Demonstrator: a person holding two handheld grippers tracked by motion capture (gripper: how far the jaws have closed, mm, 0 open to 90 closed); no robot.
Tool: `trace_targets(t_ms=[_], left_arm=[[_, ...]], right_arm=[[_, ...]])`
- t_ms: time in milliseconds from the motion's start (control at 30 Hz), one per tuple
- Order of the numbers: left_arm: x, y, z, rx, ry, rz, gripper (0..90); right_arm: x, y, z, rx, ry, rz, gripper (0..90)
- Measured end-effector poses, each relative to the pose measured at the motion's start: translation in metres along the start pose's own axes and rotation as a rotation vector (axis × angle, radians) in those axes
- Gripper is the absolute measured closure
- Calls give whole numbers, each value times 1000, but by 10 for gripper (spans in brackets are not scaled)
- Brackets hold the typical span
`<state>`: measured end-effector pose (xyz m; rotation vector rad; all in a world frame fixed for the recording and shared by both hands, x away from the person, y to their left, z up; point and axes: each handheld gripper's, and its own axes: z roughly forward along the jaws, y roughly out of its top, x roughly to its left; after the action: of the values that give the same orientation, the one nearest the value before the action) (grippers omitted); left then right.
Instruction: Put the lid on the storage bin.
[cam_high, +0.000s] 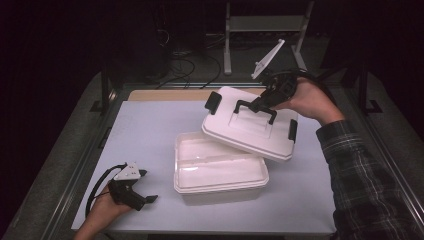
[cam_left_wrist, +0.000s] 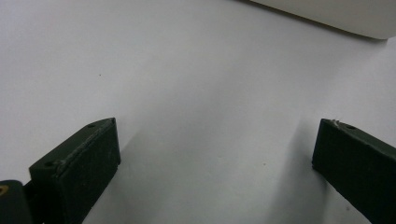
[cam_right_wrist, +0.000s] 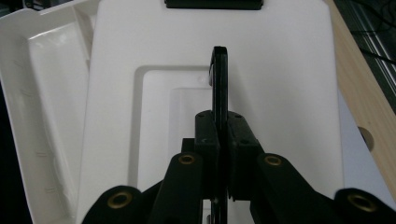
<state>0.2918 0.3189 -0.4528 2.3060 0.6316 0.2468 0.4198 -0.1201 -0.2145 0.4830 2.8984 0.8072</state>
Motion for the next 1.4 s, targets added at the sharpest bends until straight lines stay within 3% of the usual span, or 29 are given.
trace_targets(t_ms=[467, 700, 933, 1400], left_arm=[[0, 0, 0, -1, 0, -1, 0], [0, 0, 0, 0, 1, 0, 0], [0, 0, 0, -1, -1, -1, 0], [0, 0, 0, 0, -1, -2, 0]], right_arm=[[40, 36, 31, 2, 122, -173, 847], [58, 49, 47, 38, 193, -239, 847], [66, 50, 63, 86, 231, -268, 847], [72, 47, 75, 71, 261, -286, 846]])
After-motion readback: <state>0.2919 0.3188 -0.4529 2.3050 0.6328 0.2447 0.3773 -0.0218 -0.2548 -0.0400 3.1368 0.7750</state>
